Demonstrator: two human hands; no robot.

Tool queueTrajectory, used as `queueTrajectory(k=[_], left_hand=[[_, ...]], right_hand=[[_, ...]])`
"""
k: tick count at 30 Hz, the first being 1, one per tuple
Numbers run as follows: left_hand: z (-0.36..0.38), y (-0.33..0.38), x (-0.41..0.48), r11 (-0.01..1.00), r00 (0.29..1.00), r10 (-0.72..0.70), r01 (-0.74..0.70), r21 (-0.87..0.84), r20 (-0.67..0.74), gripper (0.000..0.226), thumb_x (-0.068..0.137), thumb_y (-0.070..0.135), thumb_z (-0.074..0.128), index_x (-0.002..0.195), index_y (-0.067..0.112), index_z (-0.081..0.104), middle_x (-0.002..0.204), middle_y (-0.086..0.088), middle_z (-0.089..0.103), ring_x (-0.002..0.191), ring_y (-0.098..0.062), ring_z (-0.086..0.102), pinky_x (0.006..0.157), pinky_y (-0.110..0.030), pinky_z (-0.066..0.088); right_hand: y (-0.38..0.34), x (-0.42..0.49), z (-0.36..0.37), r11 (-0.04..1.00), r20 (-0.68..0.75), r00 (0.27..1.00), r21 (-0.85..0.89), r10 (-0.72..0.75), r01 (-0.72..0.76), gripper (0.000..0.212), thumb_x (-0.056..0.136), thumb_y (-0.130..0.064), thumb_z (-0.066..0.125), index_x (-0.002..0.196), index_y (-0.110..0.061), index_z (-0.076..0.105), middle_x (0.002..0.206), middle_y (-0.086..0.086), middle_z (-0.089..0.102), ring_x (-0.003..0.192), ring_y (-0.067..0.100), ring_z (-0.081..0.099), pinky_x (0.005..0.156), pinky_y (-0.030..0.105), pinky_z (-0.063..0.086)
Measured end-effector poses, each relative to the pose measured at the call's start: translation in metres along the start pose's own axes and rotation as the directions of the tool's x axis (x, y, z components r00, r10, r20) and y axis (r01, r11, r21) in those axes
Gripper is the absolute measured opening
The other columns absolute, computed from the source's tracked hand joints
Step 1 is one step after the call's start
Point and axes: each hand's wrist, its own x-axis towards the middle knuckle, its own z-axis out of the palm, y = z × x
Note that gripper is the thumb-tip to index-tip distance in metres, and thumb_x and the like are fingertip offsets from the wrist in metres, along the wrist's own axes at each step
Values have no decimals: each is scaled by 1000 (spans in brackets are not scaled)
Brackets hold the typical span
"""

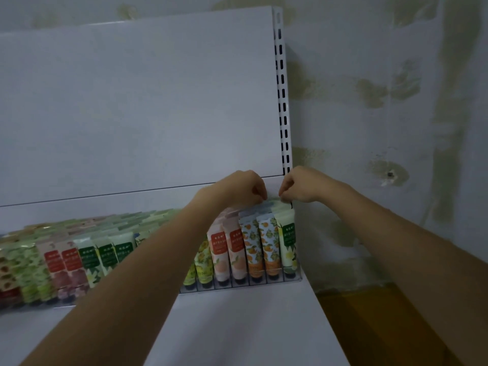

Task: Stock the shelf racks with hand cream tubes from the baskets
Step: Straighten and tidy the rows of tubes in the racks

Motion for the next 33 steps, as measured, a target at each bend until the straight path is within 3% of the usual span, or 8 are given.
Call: queueTrajectory(k=[2,5,12,18,21,23,27,33], left_hand=[[5,-1,5,1000,1000,0,0,-6,17,21,90,15,55,107,12,66,113,-3,65,100,-16,57,81,-21,39],[7,-3,13,1000,1000,-9,10,-19,28,17,88,14,58,103,12,66,110,-4,66,90,-13,53,80,-22,40],[6,-8,19,1000,997,1,-1,0,76,18,88,16,59,105,14,64,111,-3,64,89,-13,52,81,-23,40],[8,-9,20,999,997,19,-17,-27,76,20,89,18,57,108,14,64,111,-2,64,88,-11,51,79,-22,38],[9,-11,20,999,997,17,-14,-43,72,20,89,17,57,107,13,65,109,-1,65,87,-10,51,79,-21,38],[8,-13,20,997,998,25,-21,-73,55,20,90,16,56,106,13,66,109,-2,66,88,-10,52,79,-21,39],[7,-20,22,996,1000,-5,2,-86,-29,22,91,14,53,109,13,66,114,-3,65,97,-14,56,85,-20,40],[10,-18,28,1000,1000,-23,23,-16,13,25,91,16,55,113,15,65,118,-2,65,106,-17,58,89,-22,40]], right_hand=[[2,3,4,999,57,998,18,28,-29,22,87,-14,60,106,-8,69,88,5,62,72,13,54,57,22,44],[4,6,5,999,78,997,31,5,-7,21,88,-12,58,106,-9,69,81,2,60,67,11,52,54,19,43],[5,3,-12,992,40,991,-6,-125,125,18,88,-12,60,105,-12,68,87,-5,58,72,3,51,61,11,38],[2,4,-1,981,123,979,-84,-163,174,20,89,-14,59,107,-13,69,101,-1,64,90,10,54,78,22,41],[2,5,-2,983,135,979,-77,-156,167,20,89,-14,59,106,-13,70,99,-1,64,81,7,54,72,18,42],[2,7,-8,987,87,985,-39,-151,154,19,89,-14,60,105,-14,71,93,-3,62,75,3,52,68,17,41],[5,14,-9,988,-81,985,-37,-152,149,20,89,-13,59,106,-14,70,110,1,67,92,9,57,83,23,44],[9,19,4,977,-36,985,-137,-169,163,21,87,-10,61,104,-16,71,110,2,68,89,10,57,80,24,46]])
